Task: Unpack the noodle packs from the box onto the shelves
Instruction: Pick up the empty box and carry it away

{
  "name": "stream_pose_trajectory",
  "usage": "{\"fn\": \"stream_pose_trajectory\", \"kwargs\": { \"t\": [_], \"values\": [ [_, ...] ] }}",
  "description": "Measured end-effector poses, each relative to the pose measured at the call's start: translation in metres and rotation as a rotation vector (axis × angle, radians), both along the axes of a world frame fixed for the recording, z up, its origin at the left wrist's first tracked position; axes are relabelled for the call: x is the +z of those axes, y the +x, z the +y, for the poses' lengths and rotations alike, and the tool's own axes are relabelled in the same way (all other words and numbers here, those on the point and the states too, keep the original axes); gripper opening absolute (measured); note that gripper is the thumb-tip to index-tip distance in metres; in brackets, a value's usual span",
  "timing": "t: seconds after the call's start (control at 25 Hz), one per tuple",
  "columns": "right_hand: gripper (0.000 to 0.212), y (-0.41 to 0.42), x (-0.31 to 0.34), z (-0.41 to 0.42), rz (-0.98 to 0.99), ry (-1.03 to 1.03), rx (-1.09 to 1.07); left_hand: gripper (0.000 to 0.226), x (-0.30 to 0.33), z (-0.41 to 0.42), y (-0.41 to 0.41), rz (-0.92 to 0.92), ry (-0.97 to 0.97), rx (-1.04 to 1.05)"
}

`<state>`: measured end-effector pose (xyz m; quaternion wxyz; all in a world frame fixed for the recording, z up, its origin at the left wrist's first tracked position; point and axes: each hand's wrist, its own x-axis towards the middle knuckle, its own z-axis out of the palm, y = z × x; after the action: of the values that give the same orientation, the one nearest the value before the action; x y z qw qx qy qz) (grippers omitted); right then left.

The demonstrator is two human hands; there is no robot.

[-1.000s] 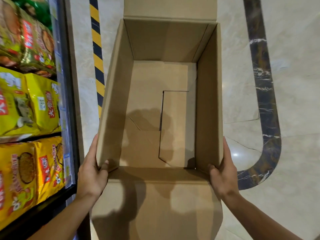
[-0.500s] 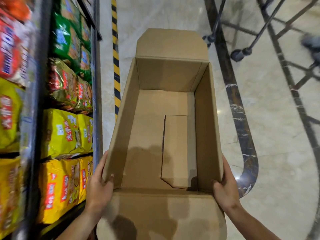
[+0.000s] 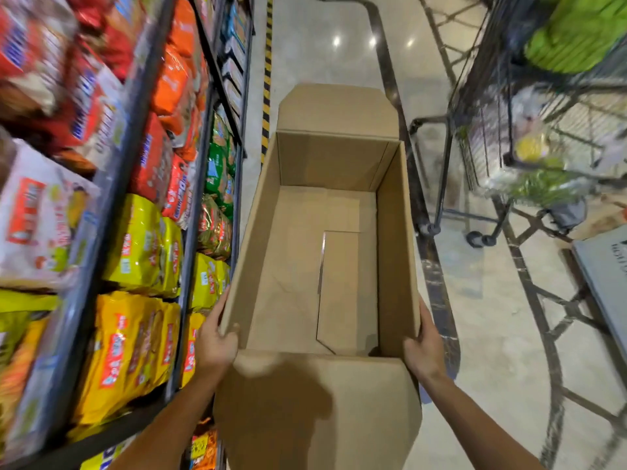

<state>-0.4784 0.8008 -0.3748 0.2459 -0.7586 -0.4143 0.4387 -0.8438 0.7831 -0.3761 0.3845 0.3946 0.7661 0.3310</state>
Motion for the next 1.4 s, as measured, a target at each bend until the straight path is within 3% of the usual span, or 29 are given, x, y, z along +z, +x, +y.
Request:
{"fn": "stream_pose_trajectory", "kwargs": {
  "t": [0.32,0.68,1.08,1.4],
  "values": [
    [0.090,-0.024,0.101,0.013,0.008,0.085,0.008,0.076,0.104,0.005,-0.023,0.006,0.067,0.067],
    [0.090,-0.028,0.139,0.066,-0.018,0.143,0.062,0.074,0.141,0.049,-0.029,-0.044,0.103,0.083],
    [0.084,-0.001,0.137,0.227,-0.008,0.221,0.080,0.087,0.127,0.209,-0.006,-0.002,0.135,0.063],
    [0.079,0.033,0.150,0.370,-0.002,0.188,0.082,0.078,0.141,0.348,0.032,-0.023,0.097,0.109]
  ]
}}
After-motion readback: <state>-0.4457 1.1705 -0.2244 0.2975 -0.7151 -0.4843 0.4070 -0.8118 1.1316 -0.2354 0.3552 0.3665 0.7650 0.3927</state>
